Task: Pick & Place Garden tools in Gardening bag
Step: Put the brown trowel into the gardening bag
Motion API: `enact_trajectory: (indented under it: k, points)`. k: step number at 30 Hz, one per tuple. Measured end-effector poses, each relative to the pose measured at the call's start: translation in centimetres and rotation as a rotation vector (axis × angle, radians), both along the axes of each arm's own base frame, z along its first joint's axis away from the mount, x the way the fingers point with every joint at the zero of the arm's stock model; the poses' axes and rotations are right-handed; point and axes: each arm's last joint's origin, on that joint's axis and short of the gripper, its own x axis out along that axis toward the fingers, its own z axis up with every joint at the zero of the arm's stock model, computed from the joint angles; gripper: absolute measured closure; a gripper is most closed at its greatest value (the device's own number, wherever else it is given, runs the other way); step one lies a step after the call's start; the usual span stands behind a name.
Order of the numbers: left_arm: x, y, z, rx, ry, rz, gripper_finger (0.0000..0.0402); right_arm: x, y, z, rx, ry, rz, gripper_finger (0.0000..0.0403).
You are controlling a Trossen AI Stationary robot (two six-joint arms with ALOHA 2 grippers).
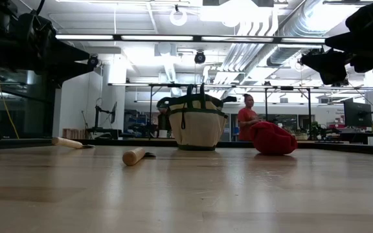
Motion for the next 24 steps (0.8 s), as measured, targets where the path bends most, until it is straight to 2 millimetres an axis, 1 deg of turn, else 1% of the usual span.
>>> enact_trajectory:
  k: [11,15,24]
  points:
    - [0.0,-0.1,0.0,-0.25,-0.068,-0.027,0.0178,0.0,0.0,0.0,0.0,-0.002,-0.001,0.0092]
    - [0.0,0.0,0.1,-0.268,-0.074,-0.021,0.0178,0.0,0.0,0.0,0.0,-0.002,0.0,0.0092]
    - [-0.3,-0.1,1.5,-0.278,-0.025,-0.009,0.0178,0.0,0.0,0.0,0.0,-0.003,-0.001,0.0092]
